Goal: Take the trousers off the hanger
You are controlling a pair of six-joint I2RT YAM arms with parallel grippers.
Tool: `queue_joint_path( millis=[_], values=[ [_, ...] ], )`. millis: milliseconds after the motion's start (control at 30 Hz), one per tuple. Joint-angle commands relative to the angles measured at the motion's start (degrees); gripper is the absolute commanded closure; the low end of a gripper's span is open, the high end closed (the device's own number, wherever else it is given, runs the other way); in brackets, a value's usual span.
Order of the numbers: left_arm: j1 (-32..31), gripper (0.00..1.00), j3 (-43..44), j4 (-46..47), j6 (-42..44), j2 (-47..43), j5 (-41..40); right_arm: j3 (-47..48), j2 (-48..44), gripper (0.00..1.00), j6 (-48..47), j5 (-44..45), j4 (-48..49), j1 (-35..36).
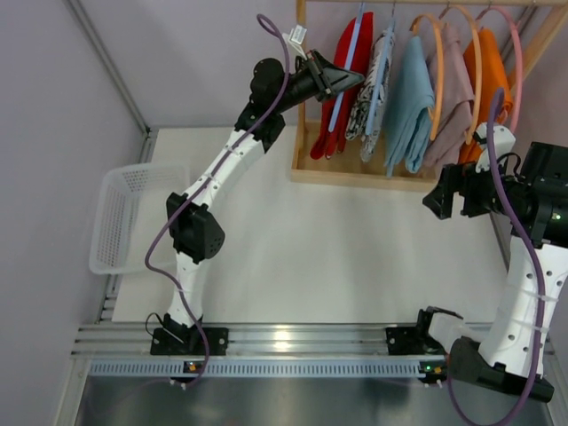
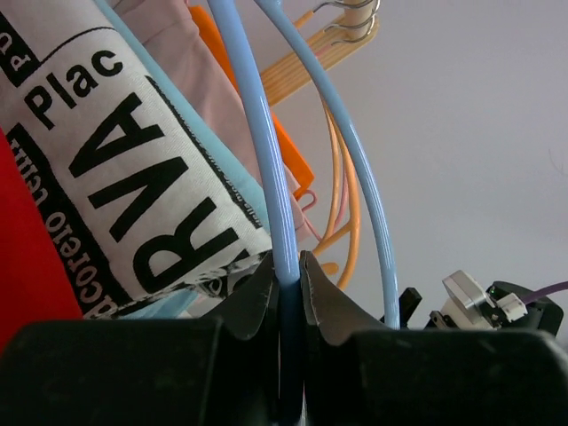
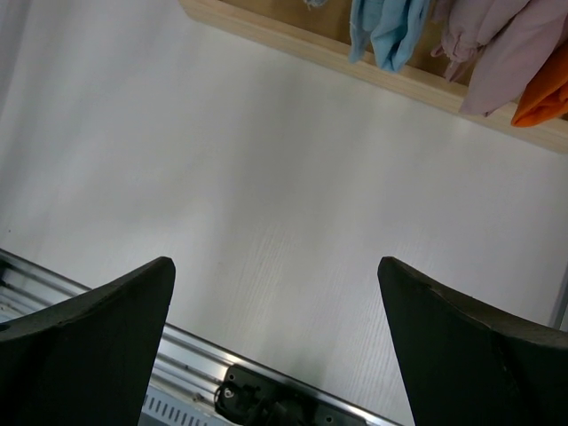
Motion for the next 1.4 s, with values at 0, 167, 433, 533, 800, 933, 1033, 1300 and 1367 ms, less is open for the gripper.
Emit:
queue_joint_path(
  millis=[0,167,433,533,800,933,1033,1300,1367],
  values=[
    [-0.02,1.0,6.56,11.64,3.69,-1.87,-0.76,-0.78,-0.77,0.01,0.69,0.12,2.59,0.25],
    [-0.02,1.0,8.94,13.39,6.67,-2.13,-1.2,-1.22,-1.03,0.01,0.52,-0.14,2.68,0.25],
    [0.06,1.0,9.82,18.57,5.9,-4.06,-4.45,-2.8,-2.0,0.01,0.34,-1.28,3.56,0.25],
    [-0.02,1.0,11.05,18.94,4.05,-5.03,-6.47,-2.63,-1.74,0.0,0.61,-1.55,3.73,0.25],
    [-0.02,1.0,9.57,18.41,3.51,-11.53,-7.7,-2.71,-1.73,0.01,0.61,-1.81,4.61,0.25],
    [-0.02,1.0,5.44,16.3,4.04,-15.75,-8.32,-2.01,-1.21,0.01,1.31,-2.78,4.61,0.25],
    [0.06,1.0,2.97,16.12,4.48,-18.83,-7.62,-1.05,-1.47,0.01,1.4,-3.92,4.61,0.25],
    [-0.02,1.0,-5.45,14.54,3.43,-26.1,-2.35,-1.05,-5.07,0.0,5.6,-5.32,12.69,0.25],
    [-0.02,1.0,-12.8,14.54,3.95,-29.01,-2.43,0.44,-4.81,0.01,6.93,-6.64,14.53,0.25]
  ],
)
